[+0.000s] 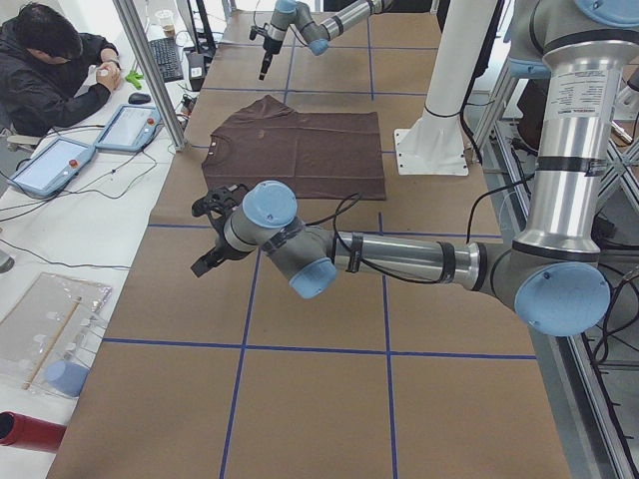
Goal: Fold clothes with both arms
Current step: 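Move the right gripper to the sleeve nearest it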
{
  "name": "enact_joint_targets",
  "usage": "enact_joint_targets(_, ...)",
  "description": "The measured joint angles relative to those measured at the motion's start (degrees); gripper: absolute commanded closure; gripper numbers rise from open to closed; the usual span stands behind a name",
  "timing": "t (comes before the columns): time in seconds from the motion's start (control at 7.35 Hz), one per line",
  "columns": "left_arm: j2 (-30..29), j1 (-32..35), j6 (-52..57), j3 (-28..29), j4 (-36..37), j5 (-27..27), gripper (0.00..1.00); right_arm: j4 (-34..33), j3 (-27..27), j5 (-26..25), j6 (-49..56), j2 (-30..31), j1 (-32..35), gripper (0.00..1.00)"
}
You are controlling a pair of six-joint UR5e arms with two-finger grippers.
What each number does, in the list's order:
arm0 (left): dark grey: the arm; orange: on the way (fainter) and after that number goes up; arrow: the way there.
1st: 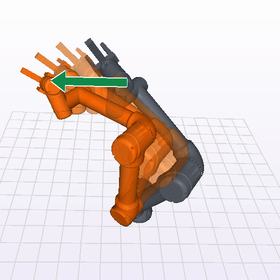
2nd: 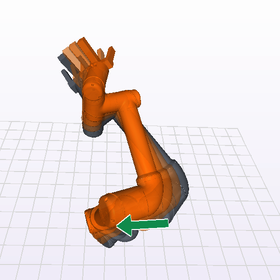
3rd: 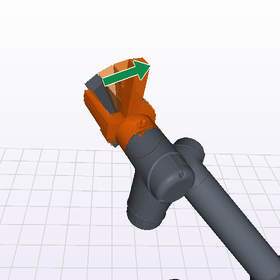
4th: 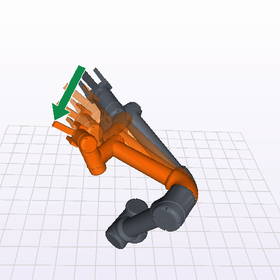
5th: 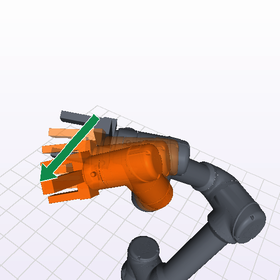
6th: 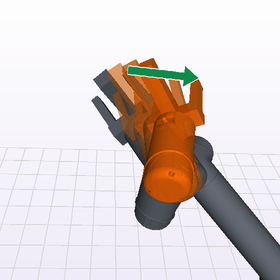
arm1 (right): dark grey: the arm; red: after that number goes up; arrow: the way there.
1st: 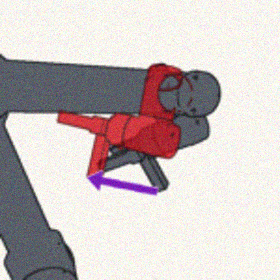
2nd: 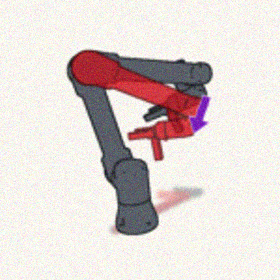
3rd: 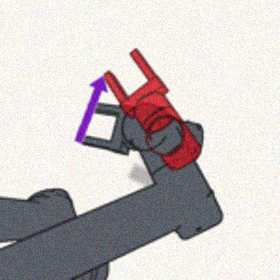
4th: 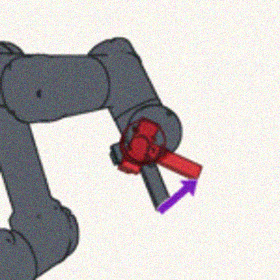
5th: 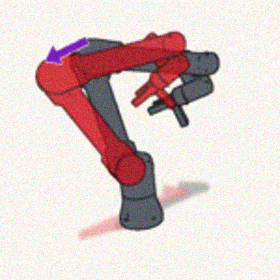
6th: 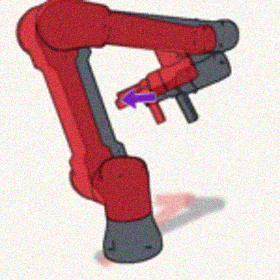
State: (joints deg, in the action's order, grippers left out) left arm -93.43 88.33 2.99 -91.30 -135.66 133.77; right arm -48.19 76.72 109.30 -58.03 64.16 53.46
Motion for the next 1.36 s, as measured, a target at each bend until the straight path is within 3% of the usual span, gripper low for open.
enact_joint_targets(1.36,0.00,0.00,0.00,0.22,-0.05,-0.09,0.00,1.07,-6.80,-5.73,-0.33,-2.98,-4.98,0.37)
